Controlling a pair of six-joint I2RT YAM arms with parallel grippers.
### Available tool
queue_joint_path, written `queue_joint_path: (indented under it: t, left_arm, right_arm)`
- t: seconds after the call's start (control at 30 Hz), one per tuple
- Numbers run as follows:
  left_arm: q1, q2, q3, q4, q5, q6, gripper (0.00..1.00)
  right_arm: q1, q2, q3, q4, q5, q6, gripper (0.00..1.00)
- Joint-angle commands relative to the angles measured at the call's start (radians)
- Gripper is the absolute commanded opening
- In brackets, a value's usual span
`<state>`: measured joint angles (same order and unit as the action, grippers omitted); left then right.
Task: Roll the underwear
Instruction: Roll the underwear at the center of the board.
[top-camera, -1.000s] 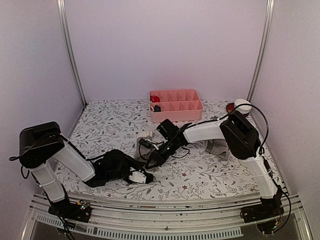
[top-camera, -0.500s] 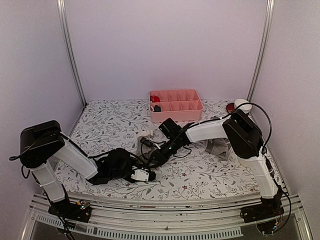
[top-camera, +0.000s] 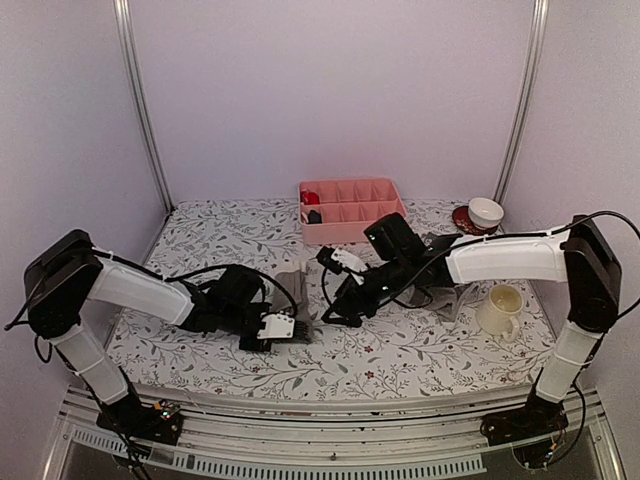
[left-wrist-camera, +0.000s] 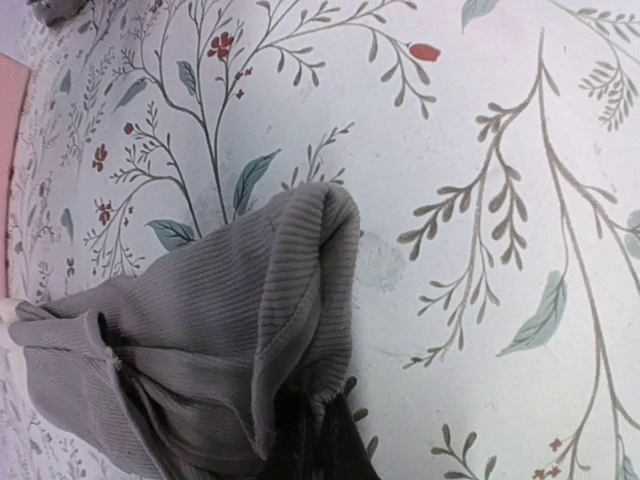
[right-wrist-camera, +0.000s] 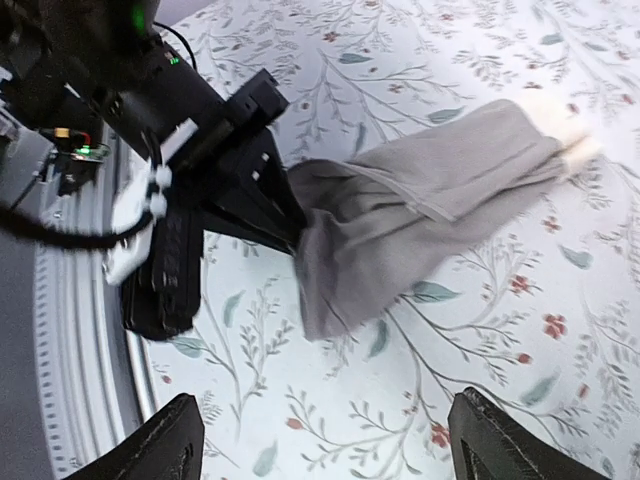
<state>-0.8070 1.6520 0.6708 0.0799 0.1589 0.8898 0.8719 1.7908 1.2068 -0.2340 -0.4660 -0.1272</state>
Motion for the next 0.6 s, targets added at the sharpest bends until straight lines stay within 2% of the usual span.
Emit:
queue_joint_path:
  t: [0.0,0.13,0.27,0.4,0.57]
  left_arm:
    - [0.074,0.018,0.097,-0.29,0.217,-0.077,0.0]
    - [0.132,0.077,0.214,-0.434,0.346,-0.116,0.0]
    - [0.174,0.129,0.296,-0.526,0.431,-0.152,0.0]
    - [0.213,0.175,0.347,-0.582,0.501,-0.185,0.0]
    - [0.279,0.241,0.409,-0.628,0.597,-0.234,0.0]
  right_arm:
    - [0.096,-0.171,-0.175,0.151,0.392,-0.096,0.87]
    - [0.266,-0.28,-0.326,0.328,0.619,-0.252,0.87]
    - [0.367,-0.311,-0.412,0.486,0.694,-0.405,0.87]
    - [0.423,-0.209,-0.405,0.562,0.729,-0.542,0.84]
    - [0.437,-0.002,-0.271,0.569,0.801,-0.672,0.69]
